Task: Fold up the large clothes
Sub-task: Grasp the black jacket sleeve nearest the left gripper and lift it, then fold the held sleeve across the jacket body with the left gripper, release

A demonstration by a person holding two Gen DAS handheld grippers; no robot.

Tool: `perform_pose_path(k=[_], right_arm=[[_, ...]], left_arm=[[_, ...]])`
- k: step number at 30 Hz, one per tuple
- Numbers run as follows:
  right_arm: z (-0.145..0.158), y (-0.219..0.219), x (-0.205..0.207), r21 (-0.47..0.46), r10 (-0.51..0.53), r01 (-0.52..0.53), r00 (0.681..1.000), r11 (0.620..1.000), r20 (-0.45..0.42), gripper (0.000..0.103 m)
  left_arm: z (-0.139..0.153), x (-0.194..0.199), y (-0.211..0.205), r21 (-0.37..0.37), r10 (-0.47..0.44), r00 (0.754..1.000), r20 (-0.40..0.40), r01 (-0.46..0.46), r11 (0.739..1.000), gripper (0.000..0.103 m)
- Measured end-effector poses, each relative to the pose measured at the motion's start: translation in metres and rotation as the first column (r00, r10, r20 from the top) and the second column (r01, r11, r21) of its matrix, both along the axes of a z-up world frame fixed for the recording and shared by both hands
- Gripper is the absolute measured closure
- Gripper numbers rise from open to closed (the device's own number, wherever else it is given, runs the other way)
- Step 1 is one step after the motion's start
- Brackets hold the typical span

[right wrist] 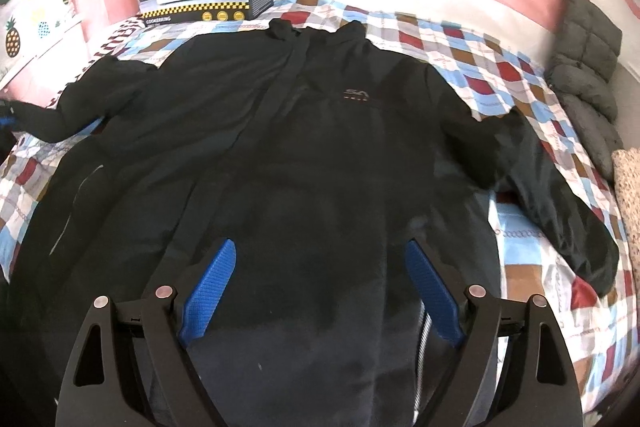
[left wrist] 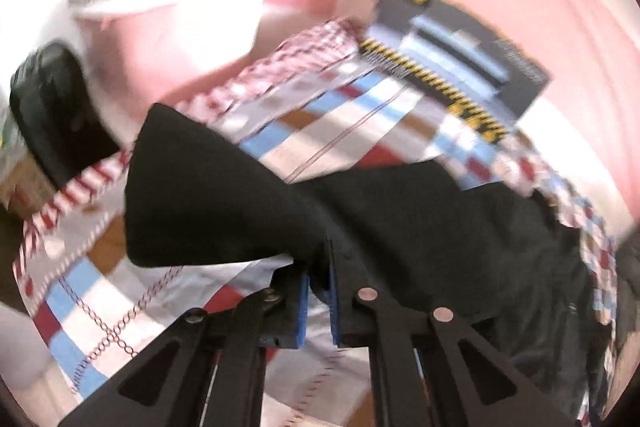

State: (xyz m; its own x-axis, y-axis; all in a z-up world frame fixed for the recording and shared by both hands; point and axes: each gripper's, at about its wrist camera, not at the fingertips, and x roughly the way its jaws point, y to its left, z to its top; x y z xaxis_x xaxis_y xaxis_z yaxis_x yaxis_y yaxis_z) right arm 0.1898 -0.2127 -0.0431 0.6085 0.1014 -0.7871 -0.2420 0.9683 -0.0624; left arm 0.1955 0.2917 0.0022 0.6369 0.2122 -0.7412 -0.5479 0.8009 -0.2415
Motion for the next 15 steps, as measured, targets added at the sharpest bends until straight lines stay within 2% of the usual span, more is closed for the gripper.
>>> perform_pose_path(k=[3,6,8,10,15], right_arm=[[0.003,-0.010,-0.005,0.026,-0.023,0.023,1.000,0.999,0.005,0.016],[0.004,-0.020,-0.008,0.059,-0.041,0.040,0.999,0.997,0.004,0.016],[0.006,-0.029,-0.010,0.082,-0.058,0.057,0.998,0.995,0.005,0.017],[0.006,-0.039,-0.011,0.112,-0.076,0.076,0.997,0.991,0.003,0.022],[0.001,-0.065,-0.012,0.166,-0.132,0.132,0.991,0.977,-0.013,0.022]], left_arm=[[0.045,0.009,-0.026,0.057,-0.080,0.995,0.067,0.077,0.995,0.095],[0.084,0.024,-0.057,0.113,-0.173,0.978,0.118,0.160,0.981,0.095],[0.107,0.036,-0.084,0.150,-0.246,0.958,0.148,0.224,0.963,0.095],[0.127,0.047,-0.114,0.182,-0.323,0.931,0.172,0.292,0.939,0.095],[0.147,0.083,-0.190,0.211,-0.485,0.853,0.193,0.446,0.870,0.095]])
